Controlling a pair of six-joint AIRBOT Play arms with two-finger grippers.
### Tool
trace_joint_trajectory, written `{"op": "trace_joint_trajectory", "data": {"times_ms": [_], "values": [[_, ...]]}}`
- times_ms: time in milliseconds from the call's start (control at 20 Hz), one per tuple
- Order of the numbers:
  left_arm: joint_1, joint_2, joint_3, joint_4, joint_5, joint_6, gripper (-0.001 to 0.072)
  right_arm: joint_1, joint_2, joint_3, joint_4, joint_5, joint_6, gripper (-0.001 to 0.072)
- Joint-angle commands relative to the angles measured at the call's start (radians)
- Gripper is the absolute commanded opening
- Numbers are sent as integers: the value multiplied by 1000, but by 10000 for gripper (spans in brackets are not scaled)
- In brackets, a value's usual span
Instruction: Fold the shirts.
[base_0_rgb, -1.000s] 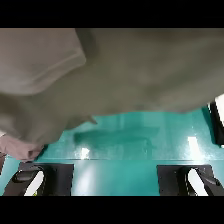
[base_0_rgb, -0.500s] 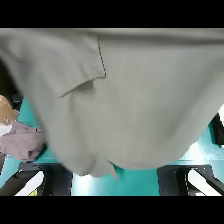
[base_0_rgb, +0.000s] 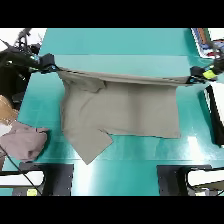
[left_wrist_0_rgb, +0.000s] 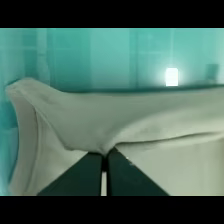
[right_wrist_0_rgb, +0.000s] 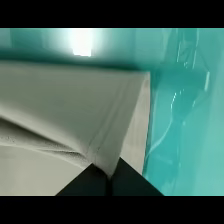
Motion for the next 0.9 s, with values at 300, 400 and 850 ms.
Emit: {"op": "trace_joint_trajectory", "data": {"times_ms": [300,400,850], "values": [[-12,-101,-42,45,0,80,21,28,-111,89,-8,-82,-18,13],[-32,-98,-119,92,0,68,21,36,-53,-47,-29,-134,-17,13],[-16,-65,-278,111,-18,-10,588,9,36,-283,82,-138,-45,469]]}}
